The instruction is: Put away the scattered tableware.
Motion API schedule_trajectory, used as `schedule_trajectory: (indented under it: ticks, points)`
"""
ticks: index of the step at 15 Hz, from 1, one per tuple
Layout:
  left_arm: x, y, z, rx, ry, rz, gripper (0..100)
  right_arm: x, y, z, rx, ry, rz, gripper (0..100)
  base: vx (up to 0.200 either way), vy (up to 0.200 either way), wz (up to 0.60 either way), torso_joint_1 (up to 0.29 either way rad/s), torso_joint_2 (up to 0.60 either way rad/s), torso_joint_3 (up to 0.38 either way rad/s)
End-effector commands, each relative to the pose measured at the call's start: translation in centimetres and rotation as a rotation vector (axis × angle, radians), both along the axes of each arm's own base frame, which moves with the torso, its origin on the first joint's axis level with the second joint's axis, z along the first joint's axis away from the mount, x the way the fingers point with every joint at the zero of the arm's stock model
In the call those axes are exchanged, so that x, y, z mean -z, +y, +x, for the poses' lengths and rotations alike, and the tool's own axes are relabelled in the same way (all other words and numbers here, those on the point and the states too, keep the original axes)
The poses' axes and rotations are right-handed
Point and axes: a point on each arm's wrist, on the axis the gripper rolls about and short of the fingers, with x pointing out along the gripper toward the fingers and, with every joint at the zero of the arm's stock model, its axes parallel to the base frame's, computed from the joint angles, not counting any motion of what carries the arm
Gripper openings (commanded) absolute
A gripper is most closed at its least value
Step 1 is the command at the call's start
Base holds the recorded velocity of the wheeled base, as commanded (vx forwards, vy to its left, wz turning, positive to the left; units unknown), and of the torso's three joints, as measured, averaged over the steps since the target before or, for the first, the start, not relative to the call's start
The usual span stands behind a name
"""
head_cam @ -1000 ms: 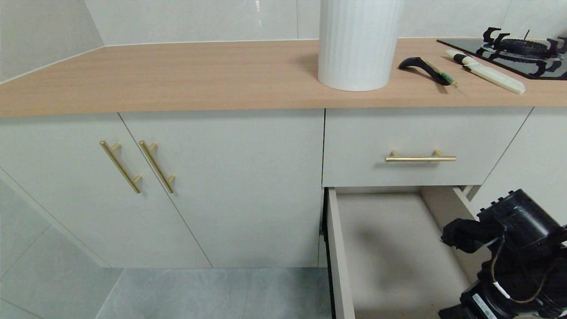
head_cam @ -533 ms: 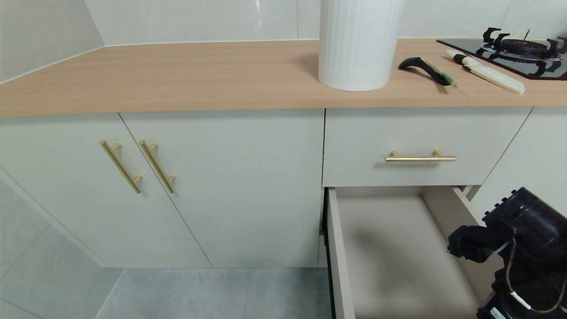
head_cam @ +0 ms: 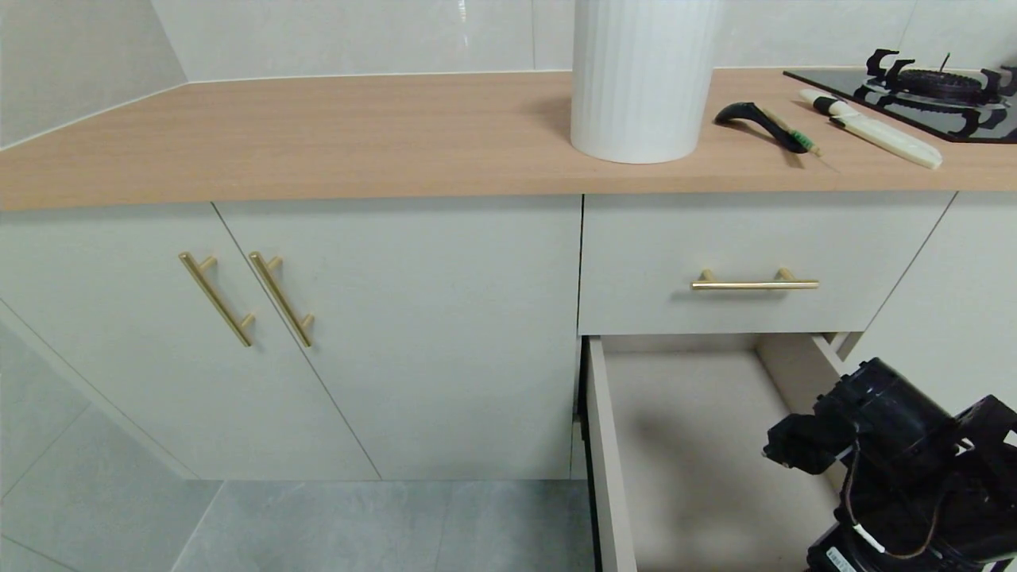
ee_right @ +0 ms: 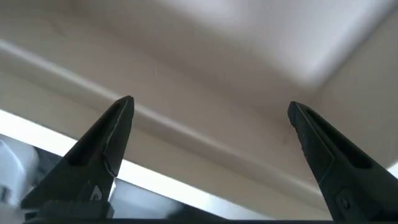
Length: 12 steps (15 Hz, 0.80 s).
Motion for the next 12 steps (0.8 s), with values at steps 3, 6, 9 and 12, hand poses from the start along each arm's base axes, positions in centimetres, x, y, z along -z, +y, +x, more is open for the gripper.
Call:
schedule_trajectory:
  ticks: [3, 6, 9, 12]
  points:
    - [0.0, 0.0, 0.0, -0.001, 0.001, 0.0, 100, 0.3, -0.2, -0.5, -0.025, 0.05, -0.034, 100, 0.0, 0.0, 0.0, 0.0, 0.0, 0.0]
    - [0.0, 0.0, 0.0, -0.001, 0.001, 0.0, 100, 0.1, -0.2, -0.3, -0.019, 0.037, -0.025, 100, 0.0, 0.0, 0.0, 0.0, 0.0, 0.0]
    - [0.0, 0.0, 0.0, -0.001, 0.001, 0.0, 100, -1.9, 0.0, 0.1, 0.069, -0.048, 0.057, 100, 0.0, 0.0, 0.0, 0.0, 0.0, 0.0]
    - [0.0, 0.0, 0.0, -0.001, 0.001, 0.0, 100, -6.5, -1.9, -0.5, 0.19, -0.233, 0.202, 100, 0.0, 0.0, 0.0, 0.0, 0.0, 0.0]
